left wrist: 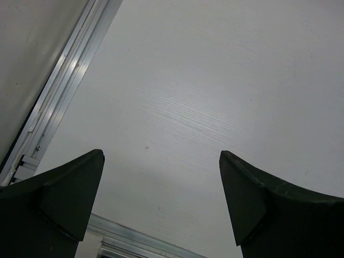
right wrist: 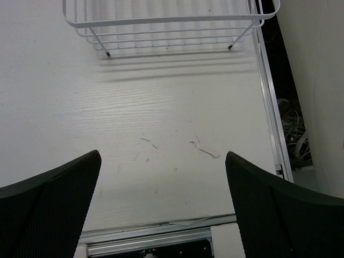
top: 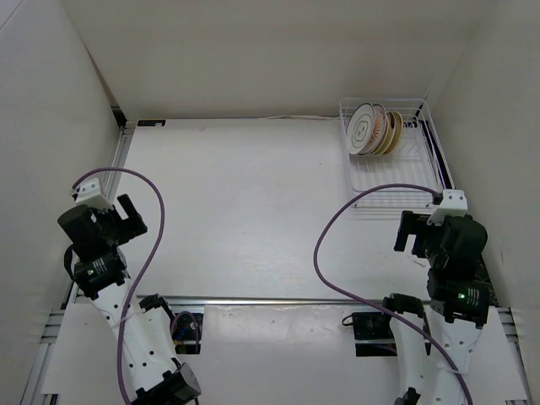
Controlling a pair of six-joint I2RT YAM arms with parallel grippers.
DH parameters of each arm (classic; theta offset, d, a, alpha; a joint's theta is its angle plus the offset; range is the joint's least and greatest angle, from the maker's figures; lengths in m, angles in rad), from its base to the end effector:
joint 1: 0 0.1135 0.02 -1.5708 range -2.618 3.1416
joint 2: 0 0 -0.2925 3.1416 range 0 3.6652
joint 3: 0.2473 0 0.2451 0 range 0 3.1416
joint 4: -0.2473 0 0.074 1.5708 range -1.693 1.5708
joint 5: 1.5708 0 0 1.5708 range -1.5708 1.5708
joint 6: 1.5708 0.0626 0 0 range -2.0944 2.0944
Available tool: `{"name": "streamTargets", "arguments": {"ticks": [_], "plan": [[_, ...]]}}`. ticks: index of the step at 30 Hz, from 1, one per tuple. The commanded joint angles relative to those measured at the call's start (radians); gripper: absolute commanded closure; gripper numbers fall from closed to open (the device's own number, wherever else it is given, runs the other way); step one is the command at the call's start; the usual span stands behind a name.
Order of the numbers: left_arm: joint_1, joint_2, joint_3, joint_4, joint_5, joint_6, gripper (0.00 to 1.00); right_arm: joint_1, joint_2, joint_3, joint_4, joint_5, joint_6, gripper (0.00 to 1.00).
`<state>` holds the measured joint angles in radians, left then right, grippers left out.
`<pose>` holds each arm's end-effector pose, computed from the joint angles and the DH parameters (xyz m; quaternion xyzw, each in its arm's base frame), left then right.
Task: Unload the plates from the dish rack
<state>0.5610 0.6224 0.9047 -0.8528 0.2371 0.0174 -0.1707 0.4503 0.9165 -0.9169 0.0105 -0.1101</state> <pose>0.0987 0.0447 0.3350 -0.1793 0.8546 0.0363 0.4860 0.0639 -0.0117 0.3417 0.0285 0.8467 -0.0787 0.5254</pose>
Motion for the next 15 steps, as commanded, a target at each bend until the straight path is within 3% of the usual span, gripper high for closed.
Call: {"name": "streamTargets", "arguments": {"ticks": [1,8,15], "plan": [[0.005,-0.015,-0.009,0.014,0.03,-0.007,0.0,-0.009,0.001,0.05,0.03,0.005,0.049,0.0],[0.005,-0.033,-0.009,0.014,0.03,-0.007,0.0,-0.07,-0.009,-0.005,0.03,-0.081,0.016,0.0],[0.005,-0.033,-0.009,0.014,0.011,-0.007,0.0,-0.104,0.16,0.083,0.117,-0.136,0.047,0.0]]}}
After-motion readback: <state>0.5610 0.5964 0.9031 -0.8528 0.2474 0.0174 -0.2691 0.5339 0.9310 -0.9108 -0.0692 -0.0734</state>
